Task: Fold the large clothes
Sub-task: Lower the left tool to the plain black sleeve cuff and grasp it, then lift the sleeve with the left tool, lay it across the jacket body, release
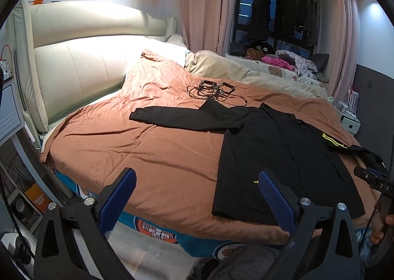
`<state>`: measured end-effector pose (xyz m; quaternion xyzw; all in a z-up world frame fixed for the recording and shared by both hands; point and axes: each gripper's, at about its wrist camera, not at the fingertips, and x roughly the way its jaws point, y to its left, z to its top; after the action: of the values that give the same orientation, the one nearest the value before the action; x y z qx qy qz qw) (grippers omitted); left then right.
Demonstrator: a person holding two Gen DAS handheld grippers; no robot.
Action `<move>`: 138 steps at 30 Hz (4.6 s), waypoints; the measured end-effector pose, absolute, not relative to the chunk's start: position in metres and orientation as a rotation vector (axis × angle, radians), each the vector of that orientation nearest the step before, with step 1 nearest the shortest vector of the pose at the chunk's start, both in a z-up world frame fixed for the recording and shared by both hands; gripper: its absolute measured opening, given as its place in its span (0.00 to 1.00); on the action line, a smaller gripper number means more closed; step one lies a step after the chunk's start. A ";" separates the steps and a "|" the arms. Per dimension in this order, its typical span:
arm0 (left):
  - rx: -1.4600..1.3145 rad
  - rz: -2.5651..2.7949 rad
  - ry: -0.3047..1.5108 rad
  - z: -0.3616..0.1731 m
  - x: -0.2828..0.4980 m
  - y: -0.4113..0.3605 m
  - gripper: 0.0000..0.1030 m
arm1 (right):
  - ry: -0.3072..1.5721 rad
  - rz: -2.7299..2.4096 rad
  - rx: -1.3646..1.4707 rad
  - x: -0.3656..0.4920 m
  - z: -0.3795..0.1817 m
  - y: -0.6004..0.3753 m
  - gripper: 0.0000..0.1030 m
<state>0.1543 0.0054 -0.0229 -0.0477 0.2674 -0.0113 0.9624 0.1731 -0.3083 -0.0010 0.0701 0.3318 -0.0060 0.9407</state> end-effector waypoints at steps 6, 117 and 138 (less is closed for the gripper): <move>-0.108 0.002 0.574 -0.030 0.192 0.009 0.99 | 0.695 0.003 0.174 0.216 -0.010 -0.309 0.97; -0.107 -0.519 0.501 0.158 0.546 -0.221 0.03 | 0.720 -0.042 0.781 0.472 -0.096 -0.437 0.47; 0.042 -0.823 0.952 0.004 0.562 -0.413 0.05 | 0.681 -0.281 0.968 0.419 -0.136 -0.549 0.47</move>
<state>0.5624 -0.4125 0.0036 0.0195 0.4453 -0.3849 0.8082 0.4186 -0.5488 -0.1363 0.4546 0.3201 -0.1321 0.8206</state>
